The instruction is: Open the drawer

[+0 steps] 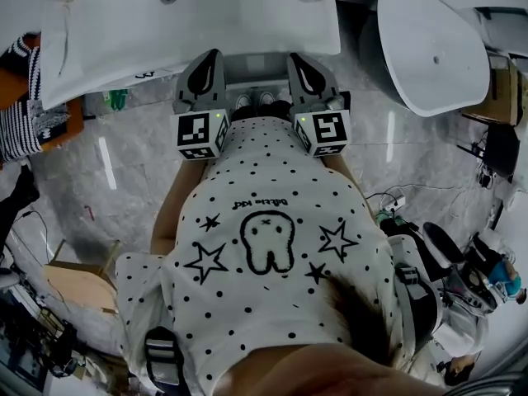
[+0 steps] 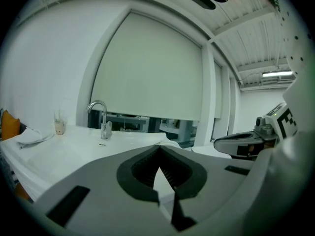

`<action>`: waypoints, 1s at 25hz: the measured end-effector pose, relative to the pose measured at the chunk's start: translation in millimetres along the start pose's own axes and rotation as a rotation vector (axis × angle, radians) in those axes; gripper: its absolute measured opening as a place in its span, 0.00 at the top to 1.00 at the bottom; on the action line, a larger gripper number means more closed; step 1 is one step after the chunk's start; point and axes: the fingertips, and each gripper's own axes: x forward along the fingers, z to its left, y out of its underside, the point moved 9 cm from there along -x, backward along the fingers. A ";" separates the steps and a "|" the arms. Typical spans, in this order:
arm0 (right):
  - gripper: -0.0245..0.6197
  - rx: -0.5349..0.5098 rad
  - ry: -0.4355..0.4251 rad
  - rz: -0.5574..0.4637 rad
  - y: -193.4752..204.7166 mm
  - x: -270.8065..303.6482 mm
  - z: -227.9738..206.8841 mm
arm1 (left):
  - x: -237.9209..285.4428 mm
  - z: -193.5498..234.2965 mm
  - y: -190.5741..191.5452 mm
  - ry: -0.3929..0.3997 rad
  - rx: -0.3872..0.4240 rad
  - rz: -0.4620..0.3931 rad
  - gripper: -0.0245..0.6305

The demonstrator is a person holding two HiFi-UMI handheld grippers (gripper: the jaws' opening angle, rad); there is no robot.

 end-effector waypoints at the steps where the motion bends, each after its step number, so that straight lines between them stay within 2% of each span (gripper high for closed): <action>1: 0.94 0.002 -0.001 -0.002 1.3 1.5 2.3 | -1.5 1.9 1.2 0.006 0.000 0.000 0.96; 13: 0.94 -0.030 -0.036 0.005 -2.8 14.6 27.1 | -11.1 14.1 -1.9 0.060 0.042 -0.045 0.96; 25: 0.94 -0.036 -0.003 0.003 -6.2 16.0 25.8 | -6.6 17.3 -2.4 0.073 0.032 -0.041 0.96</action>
